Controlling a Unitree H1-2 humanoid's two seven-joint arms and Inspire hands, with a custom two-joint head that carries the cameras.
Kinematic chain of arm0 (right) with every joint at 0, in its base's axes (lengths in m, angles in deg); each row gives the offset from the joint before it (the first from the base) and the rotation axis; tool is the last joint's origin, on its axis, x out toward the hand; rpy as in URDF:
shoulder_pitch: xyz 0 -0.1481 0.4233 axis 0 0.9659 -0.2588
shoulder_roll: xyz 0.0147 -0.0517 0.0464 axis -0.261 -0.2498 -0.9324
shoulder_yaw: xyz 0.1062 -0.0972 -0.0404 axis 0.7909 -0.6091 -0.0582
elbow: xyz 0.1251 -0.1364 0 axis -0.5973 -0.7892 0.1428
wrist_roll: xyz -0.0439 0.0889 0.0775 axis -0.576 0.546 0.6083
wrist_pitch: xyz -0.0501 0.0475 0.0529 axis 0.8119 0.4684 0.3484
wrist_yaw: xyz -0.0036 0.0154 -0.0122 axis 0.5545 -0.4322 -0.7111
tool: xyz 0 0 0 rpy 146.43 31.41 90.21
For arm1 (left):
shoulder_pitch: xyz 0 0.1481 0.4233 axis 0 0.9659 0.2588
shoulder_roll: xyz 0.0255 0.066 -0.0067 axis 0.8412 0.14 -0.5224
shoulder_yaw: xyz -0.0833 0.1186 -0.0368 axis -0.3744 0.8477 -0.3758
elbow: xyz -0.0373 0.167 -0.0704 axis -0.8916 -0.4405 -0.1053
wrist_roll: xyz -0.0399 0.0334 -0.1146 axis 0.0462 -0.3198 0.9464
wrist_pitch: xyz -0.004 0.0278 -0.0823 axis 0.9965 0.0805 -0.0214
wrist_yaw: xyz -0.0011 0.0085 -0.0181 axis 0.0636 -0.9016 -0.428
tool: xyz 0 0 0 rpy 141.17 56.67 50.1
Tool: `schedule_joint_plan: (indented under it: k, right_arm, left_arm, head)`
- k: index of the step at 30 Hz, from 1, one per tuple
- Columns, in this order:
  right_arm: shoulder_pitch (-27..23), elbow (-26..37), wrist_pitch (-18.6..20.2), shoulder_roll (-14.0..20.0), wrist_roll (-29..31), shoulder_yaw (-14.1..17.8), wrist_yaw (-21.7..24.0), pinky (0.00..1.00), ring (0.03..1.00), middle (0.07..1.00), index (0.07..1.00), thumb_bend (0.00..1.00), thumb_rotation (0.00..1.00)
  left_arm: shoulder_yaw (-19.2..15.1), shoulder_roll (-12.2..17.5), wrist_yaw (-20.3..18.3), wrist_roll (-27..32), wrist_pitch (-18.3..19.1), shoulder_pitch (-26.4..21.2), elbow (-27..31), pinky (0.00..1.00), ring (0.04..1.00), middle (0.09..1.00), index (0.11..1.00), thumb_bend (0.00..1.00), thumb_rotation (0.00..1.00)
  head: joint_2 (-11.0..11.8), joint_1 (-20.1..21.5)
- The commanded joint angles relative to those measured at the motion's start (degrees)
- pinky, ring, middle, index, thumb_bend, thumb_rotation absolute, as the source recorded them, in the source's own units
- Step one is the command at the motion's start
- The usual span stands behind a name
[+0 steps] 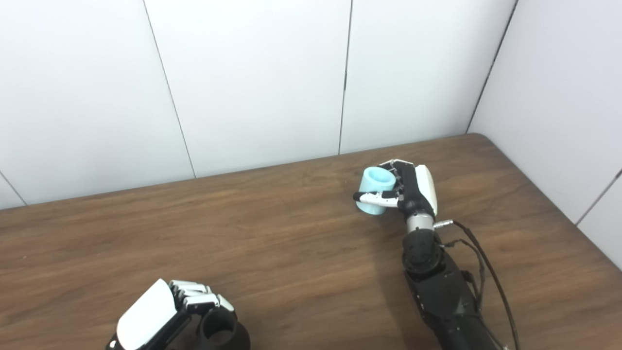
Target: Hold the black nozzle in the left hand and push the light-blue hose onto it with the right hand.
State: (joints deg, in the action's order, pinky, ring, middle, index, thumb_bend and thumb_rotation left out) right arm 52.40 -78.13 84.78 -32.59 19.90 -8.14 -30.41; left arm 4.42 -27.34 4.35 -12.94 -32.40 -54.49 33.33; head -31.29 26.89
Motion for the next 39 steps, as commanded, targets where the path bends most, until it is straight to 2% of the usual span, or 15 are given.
schedule_joint_plan:
  k: [1, 3, 4, 7, 9, 15, 17, 23, 28, 30, 31, 33, 36, 39]
  right_arm:
    - [-0.7, 1.8, -1.5, 1.0, -0.7, -0.1, 0.2, 0.07, 0.115, 0.202, 0.488, 0.51, 0.12]
    - [-0.3, 2.5, -1.9, 1.3, -1.0, -0.6, 0.6, 0.24, 0.340, 0.386, 0.497, 0.52, 0.03]
    - [-0.1, 3.0, -2.1, 1.4, -1.1, -0.8, 0.8, 0.30, 0.403, 0.438, 0.501, 0.52, 0.01]
    - [0.7, 4.4, -3.3, 1.6, -0.4, -1.0, 1.9, 0.39, 0.477, 0.488, 0.482, 0.53, 0.00]
    - [1.1, 5.4, -4.2, 1.6, -0.1, -0.9, 2.6, 0.41, 0.477, 0.490, 0.484, 0.53, 0.00]
    - [2.8, 11.5, -1.3, 1.5, -1.8, -1.6, 5.1, 0.38, 0.438, 0.486, 0.493, 0.53, 0.00]
    - [3.1, 12.4, -1.3, 1.7, -2.2, -1.9, 5.7, 0.37, 0.401, 0.502, 0.526, 0.51, 0.00]
    - [4.6, 15.3, -2.6, 2.5, -6.0, -3.7, 6.0, 0.33, 0.380, 0.501, 0.545, 0.51, 0.00]
    - [6.2, 17.6, -4.3, 2.6, -9.5, -5.2, 5.5, 0.31, 0.376, 0.508, 0.541, 0.51, 0.00]
    - [6.7, 19.0, -3.8, 2.6, -11.2, -5.8, 5.9, 0.32, 0.378, 0.504, 0.541, 0.51, 0.00]
    - [6.9, 19.9, -3.2, 2.6, -12.0, -6.1, 6.2, 0.30, 0.369, 0.494, 0.548, 0.51, 0.00]
    - [7.3, 21.1, -3.3, 2.6, -13.0, -6.7, 6.7, 0.20, 0.388, 0.498, 0.499, 0.52, 0.00]
    - [8.0, 23.0, -4.0, 3.0, -13.8, -7.3, 7.7, 0.20, 0.389, 0.505, 0.487, 0.52, 0.00]
    - [8.5, 24.8, -5.0, 3.3, -14.1, -7.7, 8.7, 0.21, 0.342, 0.464, 0.553, 0.51, 0.00]
  left_arm:
    - [2.5, -0.7, 1.2, 1.6, -1.1, 5.0, -1.5, 0.34, 0.460, 0.476, 0.499, 0.52, 0.00]
    - [2.5, -0.8, 1.3, 1.3, -1.1, 5.0, -1.5, 0.34, 0.457, 0.475, 0.500, 0.52, 0.00]
    - [2.5, -0.8, 1.2, 1.3, -1.1, 5.0, -1.5, 0.34, 0.456, 0.475, 0.500, 0.52, 0.00]
    - [2.7, -0.9, 1.2, 1.1, -1.1, 5.0, -1.9, 0.33, 0.457, 0.475, 0.499, 0.52, 0.00]
    - [2.8, -1.1, 1.1, 1.0, -1.1, 5.1, -2.2, 0.33, 0.455, 0.476, 0.499, 0.52, 0.00]
    - [2.5, -1.2, 0.1, 1.8, -1.1, 5.1, -2.6, 0.33, 0.454, 0.473, 0.504, 0.52, 0.00]
    - [2.4, -1.3, 0.0, 1.8, -1.1, 5.1, -2.8, 0.34, 0.456, 0.472, 0.505, 0.52, 0.00]
    - [1.8, -1.7, -1.8, 3.4, -1.1, 5.3, -3.3, 0.34, 0.450, 0.471, 0.506, 0.52, 0.00]
    - [0.1, -2.2, -5.9, 6.2, -1.1, 6.3, -3.2, 0.32, 0.433, 0.474, 0.502, 0.52, 0.00]
    - [-0.6, -2.6, -7.9, 8.0, -1.1, 6.7, -3.5, 0.31, 0.419, 0.474, 0.501, 0.52, 0.00]
    - [-1.0, -2.8, -9.1, 8.9, -1.1, 6.9, -3.6, 0.31, 0.418, 0.476, 0.498, 0.52, 0.00]
    - [-1.7, -3.2, -11.2, 10.5, -1.1, 7.5, -3.8, 0.32, 0.423, 0.478, 0.496, 0.52, 0.00]
    - [-2.3, -3.8, -12.6, 11.3, -1.1, 7.9, -4.3, 0.32, 0.421, 0.478, 0.495, 0.52, 0.00]
    - [-2.6, -4.3, -13.4, 11.1, -1.1, 8.1, -4.8, 0.31, 0.410, 0.481, 0.491, 0.52, 0.00]
  head:
    - [-0.2, 0.0]
    - [-0.2, -0.1]
    - [-0.4, -0.3]
    - [-0.5, -0.6]
    - [-0.5, -0.7]
    - [-0.6, -0.7]
    - [-0.6, -0.7]
    - [-0.8, -0.8]
    - [-0.8, -0.8]
    - [-1.1, -1.0]
    - [-1.1, -1.0]
    - [-1.3, -1.2]
    - [-1.7, -1.9]
    - [-2.4, -3.3]
